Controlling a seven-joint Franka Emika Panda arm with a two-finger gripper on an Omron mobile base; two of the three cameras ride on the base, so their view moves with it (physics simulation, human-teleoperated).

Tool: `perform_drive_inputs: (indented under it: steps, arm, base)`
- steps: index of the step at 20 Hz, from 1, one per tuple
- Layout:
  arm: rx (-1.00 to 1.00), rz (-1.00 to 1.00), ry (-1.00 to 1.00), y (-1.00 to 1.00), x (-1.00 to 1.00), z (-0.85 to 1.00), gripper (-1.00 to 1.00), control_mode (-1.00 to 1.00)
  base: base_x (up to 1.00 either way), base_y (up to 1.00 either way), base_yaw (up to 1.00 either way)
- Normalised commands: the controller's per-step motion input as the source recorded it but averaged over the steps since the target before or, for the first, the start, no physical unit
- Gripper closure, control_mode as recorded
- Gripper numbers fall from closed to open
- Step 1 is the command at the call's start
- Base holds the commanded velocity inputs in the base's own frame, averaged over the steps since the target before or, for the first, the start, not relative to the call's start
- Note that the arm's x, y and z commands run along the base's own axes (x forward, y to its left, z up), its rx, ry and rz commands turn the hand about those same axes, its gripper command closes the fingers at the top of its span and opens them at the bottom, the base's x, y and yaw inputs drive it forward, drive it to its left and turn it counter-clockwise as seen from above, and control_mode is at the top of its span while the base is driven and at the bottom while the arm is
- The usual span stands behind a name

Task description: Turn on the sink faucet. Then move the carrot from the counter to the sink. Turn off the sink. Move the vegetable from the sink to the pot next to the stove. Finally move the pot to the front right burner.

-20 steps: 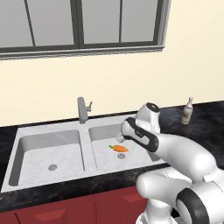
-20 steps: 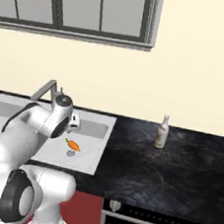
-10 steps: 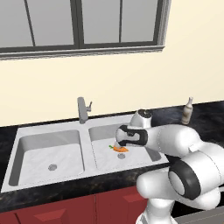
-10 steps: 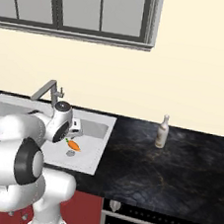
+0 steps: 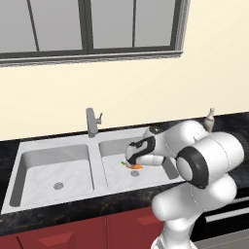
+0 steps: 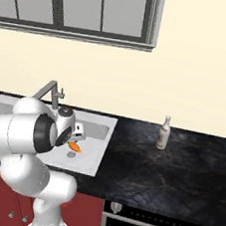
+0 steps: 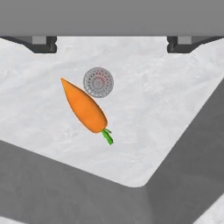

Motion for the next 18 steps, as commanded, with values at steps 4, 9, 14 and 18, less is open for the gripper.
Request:
perform_drive_inputs:
  steps: [4, 9, 14, 18]
  arm:
    - [-0.01, 0.0, 0.01, 0.0, 0.22, -0.28, -1.0, -1.0]
    - [-0.01, 0.0, 0.0, 0.0, 0.24, -0.26, -1.0, -1.0]
    - [-0.01, 0.0, 0.0, 0.0, 0.24, -0.26, -1.0, -1.0]
    - [-0.01, 0.0, 0.0, 0.0, 0.2, -0.26, -1.0, -1.0]
  base:
    - [0.0, 0.0, 0.0]
    - [0.0, 0.0, 0.0]
    - [0.0, 0.0, 0.0]
    - [0.0, 0.0, 0.0]
